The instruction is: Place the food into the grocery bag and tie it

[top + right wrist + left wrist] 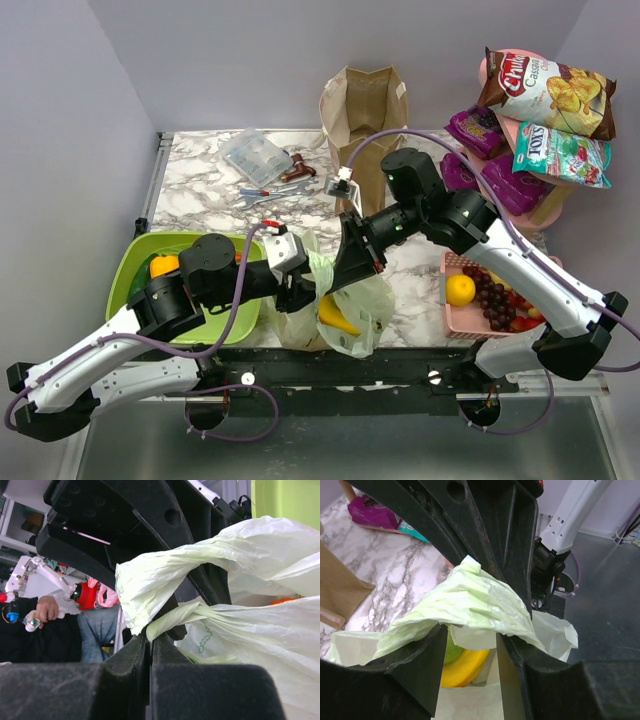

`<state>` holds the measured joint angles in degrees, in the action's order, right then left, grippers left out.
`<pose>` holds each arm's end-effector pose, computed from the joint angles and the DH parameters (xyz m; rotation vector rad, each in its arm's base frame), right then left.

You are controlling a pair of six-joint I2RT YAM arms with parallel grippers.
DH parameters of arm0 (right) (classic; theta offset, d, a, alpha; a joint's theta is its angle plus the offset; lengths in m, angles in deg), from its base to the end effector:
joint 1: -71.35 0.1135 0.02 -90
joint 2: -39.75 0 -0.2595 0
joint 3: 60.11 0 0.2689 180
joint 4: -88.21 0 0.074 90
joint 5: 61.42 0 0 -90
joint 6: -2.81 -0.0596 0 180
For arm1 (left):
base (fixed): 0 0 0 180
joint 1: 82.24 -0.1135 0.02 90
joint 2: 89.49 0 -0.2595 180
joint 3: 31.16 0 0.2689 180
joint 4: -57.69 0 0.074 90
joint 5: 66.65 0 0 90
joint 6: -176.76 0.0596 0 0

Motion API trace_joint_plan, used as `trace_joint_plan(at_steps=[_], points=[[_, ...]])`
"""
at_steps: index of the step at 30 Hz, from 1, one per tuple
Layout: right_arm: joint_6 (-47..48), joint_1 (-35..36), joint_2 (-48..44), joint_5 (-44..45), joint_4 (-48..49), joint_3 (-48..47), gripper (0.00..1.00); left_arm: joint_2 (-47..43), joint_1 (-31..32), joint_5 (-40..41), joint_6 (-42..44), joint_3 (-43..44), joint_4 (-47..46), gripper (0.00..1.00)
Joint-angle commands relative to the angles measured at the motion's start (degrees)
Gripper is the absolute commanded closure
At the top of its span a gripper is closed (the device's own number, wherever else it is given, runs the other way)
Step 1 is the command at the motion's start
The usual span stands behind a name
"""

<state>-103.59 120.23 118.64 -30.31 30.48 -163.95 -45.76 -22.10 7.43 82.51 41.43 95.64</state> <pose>0.1601 0.2610 0.4248 -1.2864 1.9543 1.7207 0.0842 -0.1796 0.4019 1.0517 1.5163 -1.0493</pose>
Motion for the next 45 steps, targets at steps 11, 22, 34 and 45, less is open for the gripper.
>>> trace_joint_plan(at_steps=[11,22,34,45], points=[[-0.82,-0.13,-2.43,-3.56,2.48,1.83,0.99,-2.91,0.44,6.73,2.83,-2.26,-5.16,0.48],[-1.35,-0.17,-2.43,-4.56,3.68,2.45,0.99,-1.34,1.51,5.83,3.37,-3.47,-9.26,0.41],[-3.21,-0.15,-3.22,-7.35,8.38,5.26,0.99,0.21,1.72,4.07,3.64,-4.39,-12.64,0.46],[-3.16,-0.18,-3.51,-5.34,8.06,5.48,0.99,2.13,1.73,0.81,3.05,-3.36,-13.48,1.00]])
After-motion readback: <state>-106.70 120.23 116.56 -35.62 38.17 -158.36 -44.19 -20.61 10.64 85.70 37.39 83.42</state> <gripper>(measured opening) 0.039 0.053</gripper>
